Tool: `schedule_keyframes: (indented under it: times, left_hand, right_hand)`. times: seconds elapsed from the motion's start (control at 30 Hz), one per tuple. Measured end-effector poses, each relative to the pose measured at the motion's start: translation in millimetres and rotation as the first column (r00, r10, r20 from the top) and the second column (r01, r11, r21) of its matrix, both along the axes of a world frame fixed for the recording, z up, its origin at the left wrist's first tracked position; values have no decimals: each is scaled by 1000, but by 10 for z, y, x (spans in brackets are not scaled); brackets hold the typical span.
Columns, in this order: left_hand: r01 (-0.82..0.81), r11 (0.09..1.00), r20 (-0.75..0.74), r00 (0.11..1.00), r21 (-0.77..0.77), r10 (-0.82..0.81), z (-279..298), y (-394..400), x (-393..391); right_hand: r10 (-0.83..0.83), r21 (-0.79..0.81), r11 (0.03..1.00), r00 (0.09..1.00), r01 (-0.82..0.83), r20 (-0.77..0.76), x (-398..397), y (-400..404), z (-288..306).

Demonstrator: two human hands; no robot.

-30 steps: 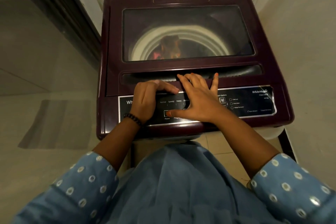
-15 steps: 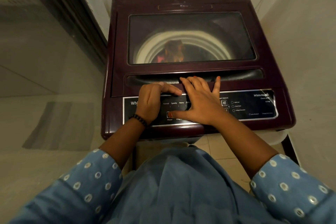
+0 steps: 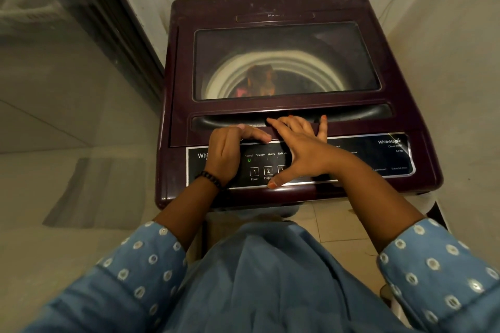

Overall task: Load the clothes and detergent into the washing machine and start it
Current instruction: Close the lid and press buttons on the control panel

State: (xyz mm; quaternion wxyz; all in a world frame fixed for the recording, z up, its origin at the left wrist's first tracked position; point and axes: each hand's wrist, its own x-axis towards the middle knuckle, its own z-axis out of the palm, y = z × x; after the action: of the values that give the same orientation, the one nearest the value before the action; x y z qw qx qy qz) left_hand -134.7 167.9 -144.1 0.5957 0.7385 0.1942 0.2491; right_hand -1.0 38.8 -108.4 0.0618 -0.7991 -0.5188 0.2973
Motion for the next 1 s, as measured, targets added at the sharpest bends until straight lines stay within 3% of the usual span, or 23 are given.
schedule_keyframes:
  times: [1.0]
  left_hand:
    - [39, 999, 18, 999, -16, -38, 20, 38, -23]
  right_hand:
    - [-18, -20, 1000, 1000, 18, -9, -32, -4, 54]
